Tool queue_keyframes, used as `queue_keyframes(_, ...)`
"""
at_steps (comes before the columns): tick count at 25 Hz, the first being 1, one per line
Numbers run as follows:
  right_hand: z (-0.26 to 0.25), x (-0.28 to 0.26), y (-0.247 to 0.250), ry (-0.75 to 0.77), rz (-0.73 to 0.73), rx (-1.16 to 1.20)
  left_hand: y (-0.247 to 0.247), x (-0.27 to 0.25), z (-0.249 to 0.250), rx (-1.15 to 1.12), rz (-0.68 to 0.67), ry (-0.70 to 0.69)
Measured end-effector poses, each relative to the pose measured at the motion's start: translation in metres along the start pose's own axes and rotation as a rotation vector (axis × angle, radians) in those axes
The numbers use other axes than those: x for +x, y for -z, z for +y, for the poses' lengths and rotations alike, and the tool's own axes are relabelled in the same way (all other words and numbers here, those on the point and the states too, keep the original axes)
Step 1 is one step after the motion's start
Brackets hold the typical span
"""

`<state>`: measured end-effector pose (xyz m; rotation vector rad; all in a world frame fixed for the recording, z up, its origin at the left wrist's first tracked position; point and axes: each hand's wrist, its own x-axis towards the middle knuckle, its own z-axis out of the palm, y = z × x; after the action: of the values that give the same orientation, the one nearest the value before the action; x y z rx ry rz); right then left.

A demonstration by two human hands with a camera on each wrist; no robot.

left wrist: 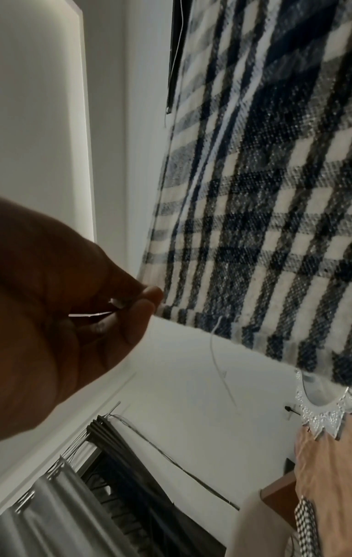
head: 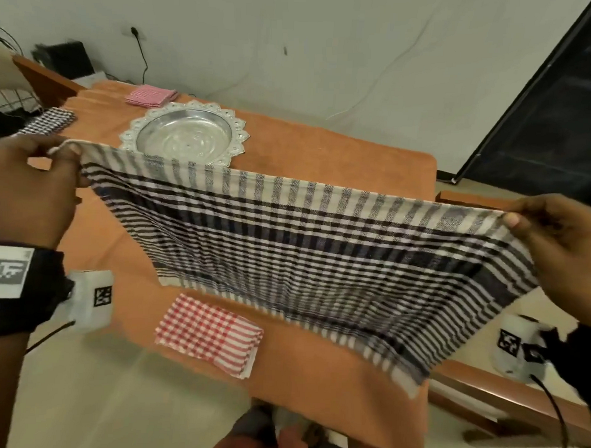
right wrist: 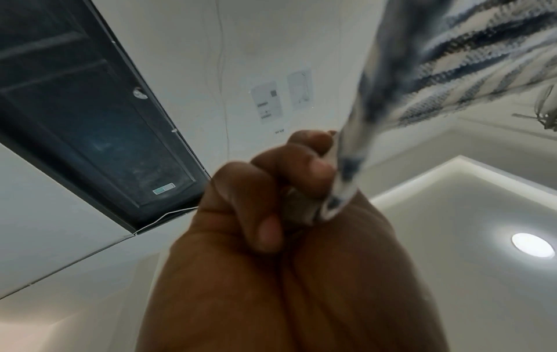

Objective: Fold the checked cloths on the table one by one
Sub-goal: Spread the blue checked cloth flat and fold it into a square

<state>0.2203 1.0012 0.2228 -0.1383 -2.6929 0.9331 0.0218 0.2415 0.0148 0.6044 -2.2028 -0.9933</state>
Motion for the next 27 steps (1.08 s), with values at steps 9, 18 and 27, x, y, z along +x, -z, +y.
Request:
queue_keyframes(9,0.048,0.072,-0.086,-0.302,-0.186,-0.378,-0.011,-0.157,0.289,0.276,-0.175,-0.322)
queue_keyframes(18,0.053,0.129,-0.124,-0.437,-0.102,-0.43,-0.097,-0.149,0.3,0.397,-0.484,-0.202)
queue_keyframes(27,0.049,0.111,-0.174,-0.312,-0.179,-0.362,-0.07,-0.241,0.234,0.345,-0.767,-0.121)
